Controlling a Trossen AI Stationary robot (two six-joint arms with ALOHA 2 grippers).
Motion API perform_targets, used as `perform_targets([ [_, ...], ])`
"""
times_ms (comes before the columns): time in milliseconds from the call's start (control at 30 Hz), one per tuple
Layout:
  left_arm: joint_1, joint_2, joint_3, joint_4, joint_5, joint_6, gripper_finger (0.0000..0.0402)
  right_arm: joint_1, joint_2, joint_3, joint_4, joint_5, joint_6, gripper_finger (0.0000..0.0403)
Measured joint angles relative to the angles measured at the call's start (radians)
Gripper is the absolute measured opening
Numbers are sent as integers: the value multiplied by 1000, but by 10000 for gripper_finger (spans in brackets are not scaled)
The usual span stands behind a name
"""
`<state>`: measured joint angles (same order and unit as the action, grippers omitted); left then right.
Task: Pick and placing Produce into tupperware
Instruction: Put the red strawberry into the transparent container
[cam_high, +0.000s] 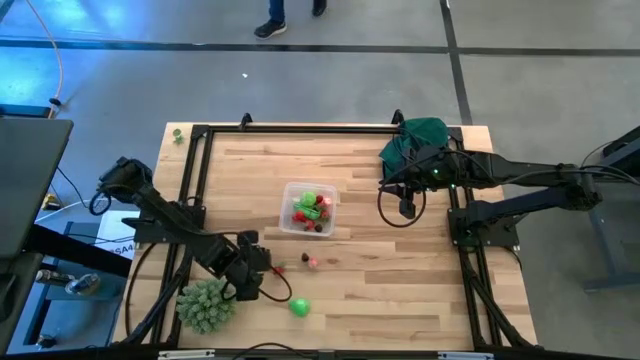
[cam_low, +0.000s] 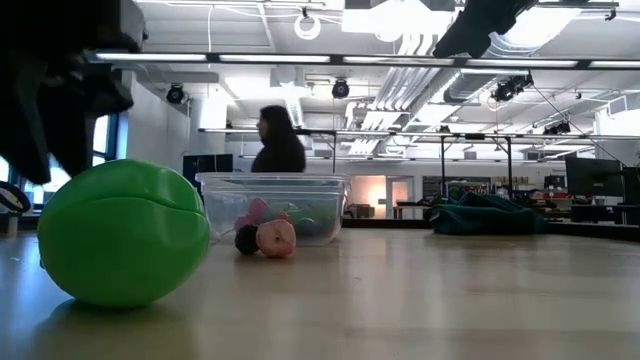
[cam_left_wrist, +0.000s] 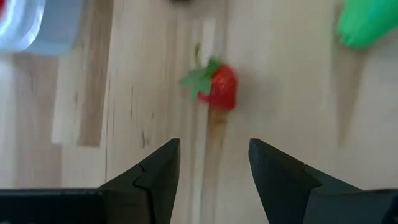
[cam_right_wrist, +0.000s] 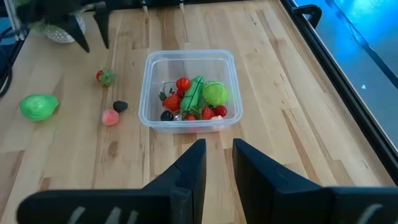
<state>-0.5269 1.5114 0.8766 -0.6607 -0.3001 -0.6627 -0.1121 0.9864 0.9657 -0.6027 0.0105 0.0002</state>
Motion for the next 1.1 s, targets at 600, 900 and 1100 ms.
perform_targets([
  [600,67,7,-134,329,0,-93,182,0,1,0,0,0,0,68],
  [900,93,88,-132,448,85,-54,182,0,1,0,0,0,0,68],
  [1100,116,142,-134,479,139,-41,182,0,0,0,-4,0,0,68],
])
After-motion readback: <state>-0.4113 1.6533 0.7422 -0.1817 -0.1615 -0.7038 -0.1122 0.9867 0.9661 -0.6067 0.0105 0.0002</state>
